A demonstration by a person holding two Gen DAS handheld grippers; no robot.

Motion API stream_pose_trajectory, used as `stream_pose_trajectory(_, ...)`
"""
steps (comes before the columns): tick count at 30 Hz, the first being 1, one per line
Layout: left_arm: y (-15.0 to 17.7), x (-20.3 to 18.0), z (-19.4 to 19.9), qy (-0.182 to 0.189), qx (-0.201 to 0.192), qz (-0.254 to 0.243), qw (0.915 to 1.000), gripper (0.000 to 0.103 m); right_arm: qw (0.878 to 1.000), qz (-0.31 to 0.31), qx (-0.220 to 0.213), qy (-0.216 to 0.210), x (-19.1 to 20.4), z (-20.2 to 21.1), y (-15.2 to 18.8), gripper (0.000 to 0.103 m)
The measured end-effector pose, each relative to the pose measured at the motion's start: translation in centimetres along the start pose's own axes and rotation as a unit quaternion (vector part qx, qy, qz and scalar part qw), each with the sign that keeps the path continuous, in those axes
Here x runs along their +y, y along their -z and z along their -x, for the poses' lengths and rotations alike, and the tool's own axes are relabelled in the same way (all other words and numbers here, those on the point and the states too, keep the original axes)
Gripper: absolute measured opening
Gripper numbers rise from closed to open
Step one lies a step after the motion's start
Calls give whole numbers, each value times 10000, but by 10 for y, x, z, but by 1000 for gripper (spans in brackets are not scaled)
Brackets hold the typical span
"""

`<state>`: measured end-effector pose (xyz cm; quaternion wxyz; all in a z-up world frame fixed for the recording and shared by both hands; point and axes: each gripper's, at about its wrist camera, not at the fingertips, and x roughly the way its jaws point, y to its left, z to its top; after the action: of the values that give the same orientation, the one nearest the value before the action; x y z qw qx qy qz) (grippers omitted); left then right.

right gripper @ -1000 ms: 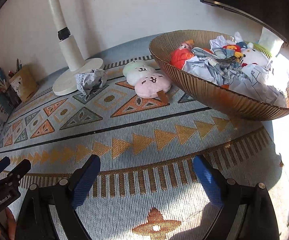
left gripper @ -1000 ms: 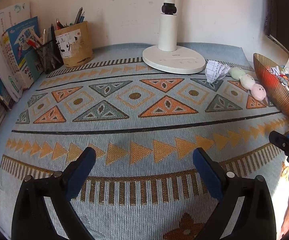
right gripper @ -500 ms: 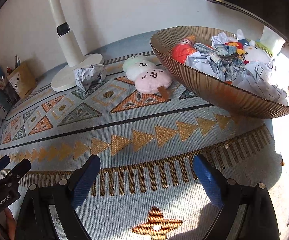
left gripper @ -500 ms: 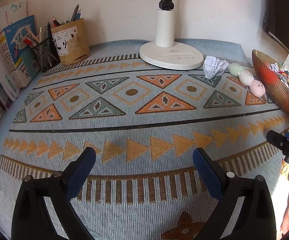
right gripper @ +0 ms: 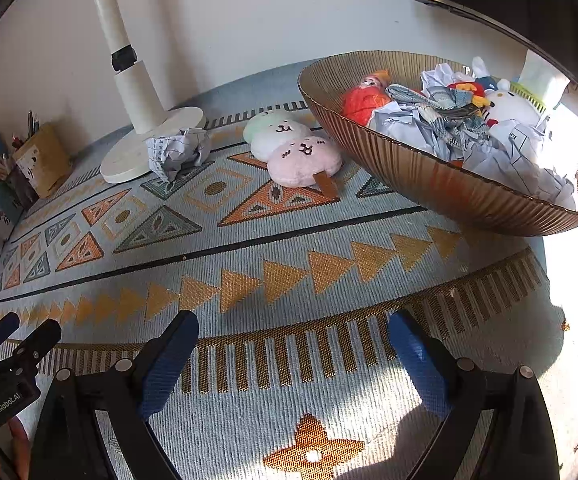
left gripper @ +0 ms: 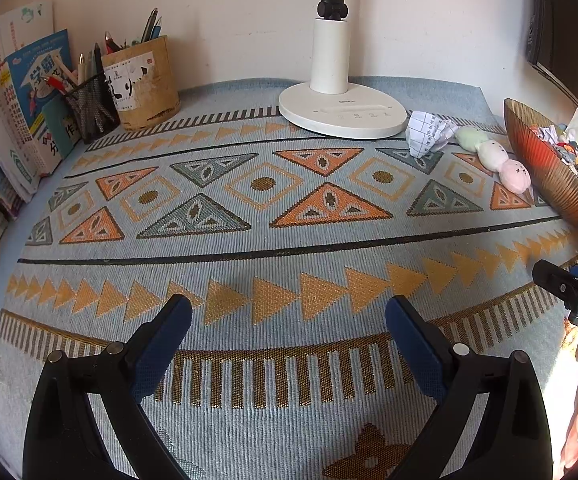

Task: Organize objects
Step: 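Move both open grippers back toward the folded paper and stacked plush, then grasp the folded grid-printed paper with the left gripper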

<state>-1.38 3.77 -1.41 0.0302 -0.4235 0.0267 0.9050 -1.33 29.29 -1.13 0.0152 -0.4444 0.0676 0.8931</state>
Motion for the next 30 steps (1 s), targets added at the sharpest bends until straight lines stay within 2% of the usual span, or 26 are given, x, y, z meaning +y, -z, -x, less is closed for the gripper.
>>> stream_pose_trajectory(8, -1, 0, 0, 3, 6, 5, 10000, 98, 10000, 17, 15, 43, 3, -1, 2, 96)
stream_pose_trajectory(11, -2, -1, 5, 145, -74, -87, 9998, 98, 10000, -51, 30, 40, 2, -2, 1, 96)
stream_pose_trajectory(14, -12, -3, 9, 941, -24, -275, 9952, 97, 9989, -395, 240, 117, -1, -7, -9, 96)
stream_pose_trajectory(16, -27, -10, 9, 1380, 45, -531, 9890, 97, 9947, -864, 549, -83, -6, -11, -23, 99)
stream_pose_trajectory(17, -37, -13, 8, 1571, -9, -691, 9852, 97, 9910, -1138, 625, -322, -10, -13, -30, 99)
stream_pose_trajectory(19, -56, -21, 0, 1763, -74, -1016, 9791, 97, 9788, -1787, 564, -825, -19, -19, -41, 98)
stream_pose_trajectory(20, -66, -24, -5, 1795, -120, -1114, 9773, 97, 9733, -2048, 479, -915, -22, -22, -45, 98)
stream_pose_trajectory(23, -93, -30, -25, 2044, -148, -1042, 9732, 96, 9698, -2335, 128, -694, -19, -32, -58, 98)
stream_pose_trajectory(25, -107, -39, -36, 2112, -226, -1086, 9711, 95, 9685, -2397, 9, -669, -12, -39, -67, 96)
stream_pose_trajectory(28, -119, -65, -48, 1900, -462, -1599, 9676, 95, 9650, -2593, -246, -311, -8, -45, -74, 84)
stream_pose_trajectory(30, -124, -85, -55, 1709, -599, -2038, 9621, 86, 9600, -2767, -416, -18, -9, -46, -75, 69)
